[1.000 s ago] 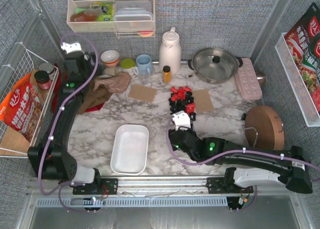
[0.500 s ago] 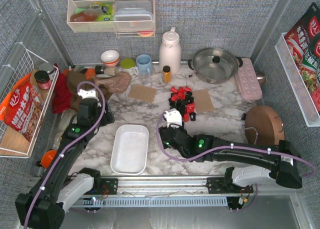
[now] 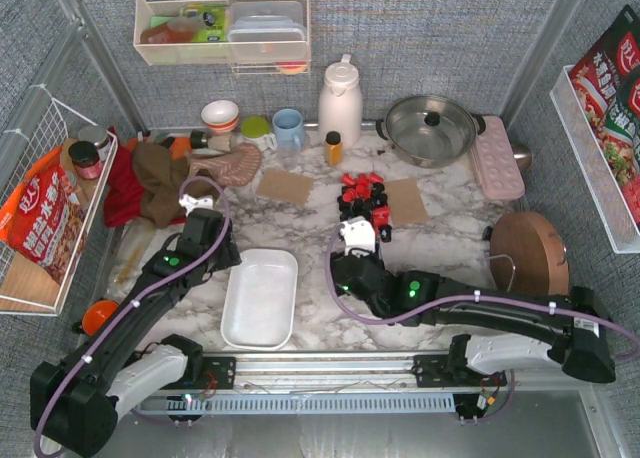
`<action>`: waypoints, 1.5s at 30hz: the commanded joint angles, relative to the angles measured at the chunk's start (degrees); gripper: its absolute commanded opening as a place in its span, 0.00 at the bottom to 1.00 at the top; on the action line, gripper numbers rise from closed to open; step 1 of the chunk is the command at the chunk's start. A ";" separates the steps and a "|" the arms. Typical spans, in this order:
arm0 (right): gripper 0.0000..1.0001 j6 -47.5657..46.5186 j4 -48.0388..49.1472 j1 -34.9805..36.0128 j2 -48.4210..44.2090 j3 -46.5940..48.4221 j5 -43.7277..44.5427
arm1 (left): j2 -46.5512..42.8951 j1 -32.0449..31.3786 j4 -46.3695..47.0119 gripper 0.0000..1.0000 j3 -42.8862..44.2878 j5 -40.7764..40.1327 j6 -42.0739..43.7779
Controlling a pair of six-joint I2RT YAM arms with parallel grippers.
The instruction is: Mix the coffee capsules in the storage basket
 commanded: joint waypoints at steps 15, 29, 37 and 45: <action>0.65 -9.17 13.99 -17.76 -5.14 -11.81 -2.53 | 6.15 -1.90 5.04 0.57 -5.91 1.67 -7.42; 0.65 -16.60 22.26 -25.94 -2.06 -13.95 -7.51 | 6.15 -1.90 8.16 0.10 -6.92 -0.39 -5.84; 0.66 -18.14 22.09 -27.01 -3.11 -15.33 -11.09 | 9.01 -1.67 16.66 0.00 -2.52 -1.51 4.66; 0.66 -18.43 21.07 -27.02 -3.22 -14.85 -11.89 | 27.91 7.05 11.76 0.00 17.47 12.10 19.32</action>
